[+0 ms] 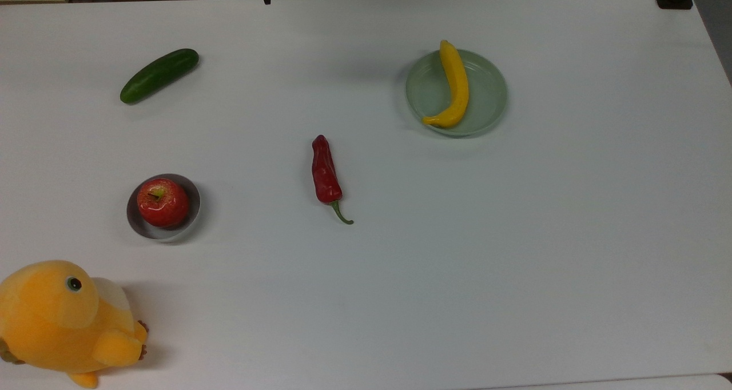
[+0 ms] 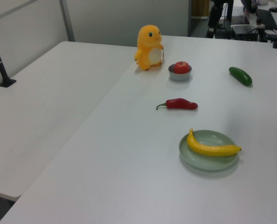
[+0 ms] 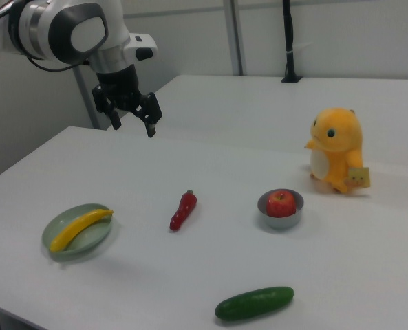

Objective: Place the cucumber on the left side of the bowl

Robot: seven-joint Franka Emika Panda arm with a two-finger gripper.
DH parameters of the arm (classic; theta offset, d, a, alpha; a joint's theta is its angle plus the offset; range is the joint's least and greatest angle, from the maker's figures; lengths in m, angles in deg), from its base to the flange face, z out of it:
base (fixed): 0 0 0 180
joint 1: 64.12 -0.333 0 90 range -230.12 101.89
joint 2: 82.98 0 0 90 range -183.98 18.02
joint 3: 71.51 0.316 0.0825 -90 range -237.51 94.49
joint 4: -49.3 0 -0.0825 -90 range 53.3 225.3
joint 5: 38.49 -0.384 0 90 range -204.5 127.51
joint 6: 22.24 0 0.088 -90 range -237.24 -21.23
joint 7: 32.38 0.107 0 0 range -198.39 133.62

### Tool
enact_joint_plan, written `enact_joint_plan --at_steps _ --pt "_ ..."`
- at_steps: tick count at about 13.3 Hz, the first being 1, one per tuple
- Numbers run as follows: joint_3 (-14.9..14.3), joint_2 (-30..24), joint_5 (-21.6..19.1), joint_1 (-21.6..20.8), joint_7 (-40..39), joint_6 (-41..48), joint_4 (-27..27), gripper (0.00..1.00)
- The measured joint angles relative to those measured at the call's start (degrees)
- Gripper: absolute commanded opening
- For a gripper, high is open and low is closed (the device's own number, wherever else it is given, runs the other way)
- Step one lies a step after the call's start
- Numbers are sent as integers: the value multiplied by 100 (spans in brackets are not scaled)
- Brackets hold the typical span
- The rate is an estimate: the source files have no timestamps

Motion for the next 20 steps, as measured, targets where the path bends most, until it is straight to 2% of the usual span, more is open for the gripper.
enact_joint_plan --at_steps 17,20 --pt "1 19 0 -1 -71 0 -1 100" --pt "1 23 0 10 -381 0 -1 100"
